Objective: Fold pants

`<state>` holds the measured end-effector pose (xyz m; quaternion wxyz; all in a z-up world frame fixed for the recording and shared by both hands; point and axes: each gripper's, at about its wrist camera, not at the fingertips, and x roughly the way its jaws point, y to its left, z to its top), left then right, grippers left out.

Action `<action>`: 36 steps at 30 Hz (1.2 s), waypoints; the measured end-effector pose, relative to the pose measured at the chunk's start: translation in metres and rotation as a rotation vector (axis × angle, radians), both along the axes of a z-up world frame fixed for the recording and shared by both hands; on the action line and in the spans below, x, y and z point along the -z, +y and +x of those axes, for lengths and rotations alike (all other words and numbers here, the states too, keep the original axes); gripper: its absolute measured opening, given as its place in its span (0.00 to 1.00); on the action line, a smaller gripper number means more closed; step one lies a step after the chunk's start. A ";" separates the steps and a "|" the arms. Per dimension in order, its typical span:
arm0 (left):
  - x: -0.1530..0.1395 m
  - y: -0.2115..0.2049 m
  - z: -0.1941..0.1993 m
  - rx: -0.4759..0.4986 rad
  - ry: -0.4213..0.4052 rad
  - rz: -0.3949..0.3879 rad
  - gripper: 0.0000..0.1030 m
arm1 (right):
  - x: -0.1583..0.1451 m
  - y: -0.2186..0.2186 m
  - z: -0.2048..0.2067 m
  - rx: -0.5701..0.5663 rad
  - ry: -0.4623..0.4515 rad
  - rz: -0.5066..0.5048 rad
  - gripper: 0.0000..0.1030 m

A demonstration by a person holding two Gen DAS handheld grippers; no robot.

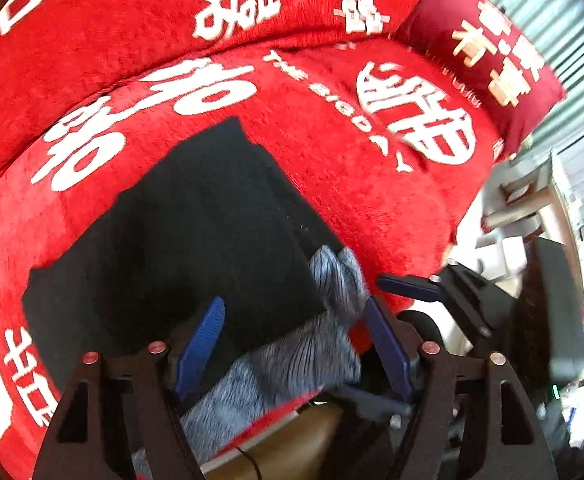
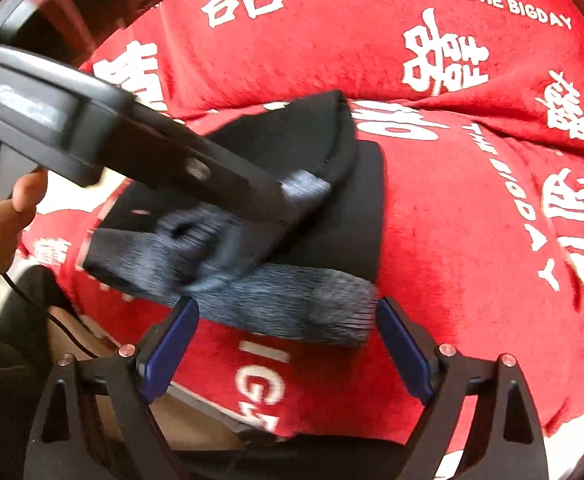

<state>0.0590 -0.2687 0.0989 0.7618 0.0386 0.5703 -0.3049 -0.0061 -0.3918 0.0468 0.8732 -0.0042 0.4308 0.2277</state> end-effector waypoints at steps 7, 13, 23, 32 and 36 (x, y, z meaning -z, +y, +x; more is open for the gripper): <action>0.011 0.096 -0.002 -0.238 -0.088 0.051 0.85 | -0.009 -0.008 0.006 0.060 0.016 0.183 0.94; 0.057 0.137 0.005 -0.411 -0.060 0.126 0.85 | 0.015 -0.002 0.041 0.190 0.132 0.200 0.91; 0.052 0.150 0.005 -0.514 -0.110 0.089 0.85 | -0.044 -0.001 0.023 0.172 -0.009 0.222 0.20; 0.080 0.143 0.002 -0.515 -0.046 0.131 0.93 | 0.016 -0.036 0.026 0.359 0.112 0.228 0.48; 0.070 0.148 0.008 -0.541 -0.058 0.107 0.93 | -0.023 -0.033 0.023 0.393 -0.015 0.094 0.60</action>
